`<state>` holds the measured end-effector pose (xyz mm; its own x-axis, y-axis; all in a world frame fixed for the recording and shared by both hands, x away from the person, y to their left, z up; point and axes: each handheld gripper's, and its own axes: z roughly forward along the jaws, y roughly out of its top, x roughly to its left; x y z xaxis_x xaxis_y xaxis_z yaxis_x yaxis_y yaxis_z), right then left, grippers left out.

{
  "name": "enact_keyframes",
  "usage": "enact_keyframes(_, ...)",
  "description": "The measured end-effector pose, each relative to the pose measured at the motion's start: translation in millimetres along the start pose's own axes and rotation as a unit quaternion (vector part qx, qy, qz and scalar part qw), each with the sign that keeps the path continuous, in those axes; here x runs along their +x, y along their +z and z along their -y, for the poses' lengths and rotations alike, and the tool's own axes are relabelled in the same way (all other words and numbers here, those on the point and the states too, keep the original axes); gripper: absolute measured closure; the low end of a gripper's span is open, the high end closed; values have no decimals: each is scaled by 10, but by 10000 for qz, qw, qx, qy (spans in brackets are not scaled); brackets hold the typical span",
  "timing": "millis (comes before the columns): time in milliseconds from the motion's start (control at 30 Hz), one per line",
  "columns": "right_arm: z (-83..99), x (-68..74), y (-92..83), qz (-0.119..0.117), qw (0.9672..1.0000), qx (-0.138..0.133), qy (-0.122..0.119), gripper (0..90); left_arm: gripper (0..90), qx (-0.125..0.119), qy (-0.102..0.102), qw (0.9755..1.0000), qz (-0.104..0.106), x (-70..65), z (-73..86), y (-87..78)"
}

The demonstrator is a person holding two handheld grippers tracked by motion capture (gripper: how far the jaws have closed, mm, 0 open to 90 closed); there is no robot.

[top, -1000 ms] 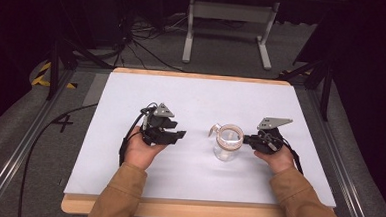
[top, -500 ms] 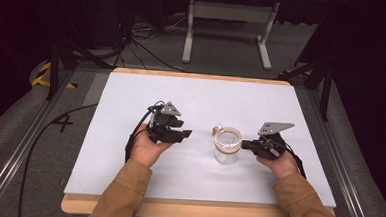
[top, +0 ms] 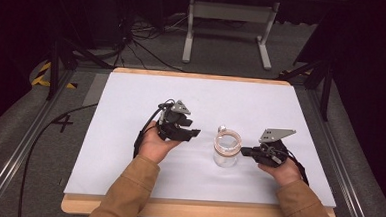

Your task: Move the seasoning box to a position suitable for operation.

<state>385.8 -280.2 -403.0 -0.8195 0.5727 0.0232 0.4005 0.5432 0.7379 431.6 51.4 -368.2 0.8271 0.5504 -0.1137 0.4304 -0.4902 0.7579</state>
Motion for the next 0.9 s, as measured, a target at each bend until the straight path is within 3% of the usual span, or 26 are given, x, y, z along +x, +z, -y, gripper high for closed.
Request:
enact_keyframes(367, 59, 78, -25, -16, 9999, 129, -35, 896, 520, 34, 151, 9998, 117, -18, -88, 80)
enact_keyframes(733, 91, 116, -13, -85, 9997, 195, -102, 894, 526, 70, 181, 9997, 176, -37, -121, 116)
enact_keyframes(900, 86, 108, -21, -87, 9998, 175, -103, 893, 569, -30, 97, 9996, 278, -24, -124, 84)
